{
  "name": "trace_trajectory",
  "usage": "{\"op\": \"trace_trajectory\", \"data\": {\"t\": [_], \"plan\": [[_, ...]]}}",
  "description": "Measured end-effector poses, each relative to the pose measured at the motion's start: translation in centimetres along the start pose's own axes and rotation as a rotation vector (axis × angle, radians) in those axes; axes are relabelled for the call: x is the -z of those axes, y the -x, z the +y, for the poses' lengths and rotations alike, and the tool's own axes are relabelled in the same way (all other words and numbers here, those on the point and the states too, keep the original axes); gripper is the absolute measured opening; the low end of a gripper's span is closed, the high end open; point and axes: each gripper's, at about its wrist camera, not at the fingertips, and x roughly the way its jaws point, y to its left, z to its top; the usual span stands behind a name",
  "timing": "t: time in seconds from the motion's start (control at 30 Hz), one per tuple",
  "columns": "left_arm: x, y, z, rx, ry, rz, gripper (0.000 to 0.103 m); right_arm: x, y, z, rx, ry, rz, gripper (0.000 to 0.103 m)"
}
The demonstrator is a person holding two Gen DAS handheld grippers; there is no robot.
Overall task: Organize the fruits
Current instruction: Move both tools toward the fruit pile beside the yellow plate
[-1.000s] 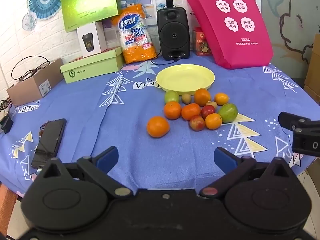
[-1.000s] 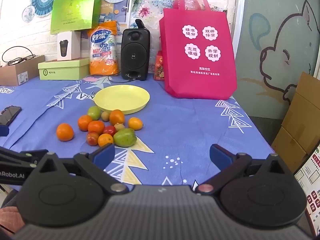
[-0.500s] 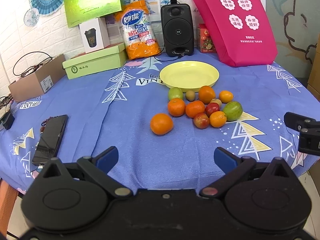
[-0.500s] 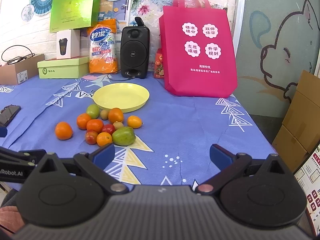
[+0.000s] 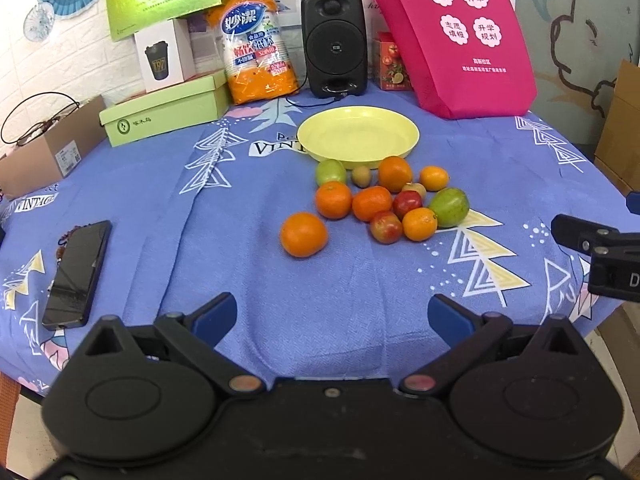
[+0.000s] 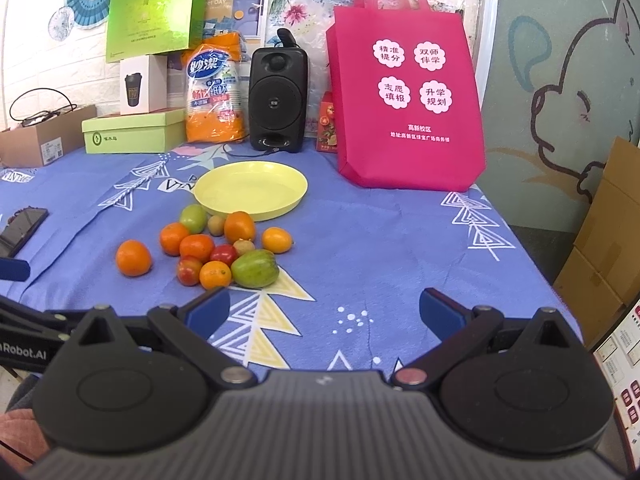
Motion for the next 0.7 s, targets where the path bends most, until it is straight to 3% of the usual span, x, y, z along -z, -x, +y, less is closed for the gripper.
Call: {"op": "trace_trajectory", "data": {"t": [0.43, 0.6, 0.7], "plan": [[0.0, -0.3, -0.1, -0.037, -0.003, -0.012, 0.103, 0.0, -0.5, 0.1, -0.058, 0.034, 0.008, 0.103], [0.0, -1.1, 0.2, -0.050, 0.000, -0.001, 0.103, 0.3, -1.1, -0.7, -0.126, -0.048, 0.006, 0.103], [0.1, -1.5, 0.5, -0.068, -0.007, -0.017, 0.103, 0.5, -1.1, -0.6, -0.106, -0.028, -0.020, 0.103]]}}
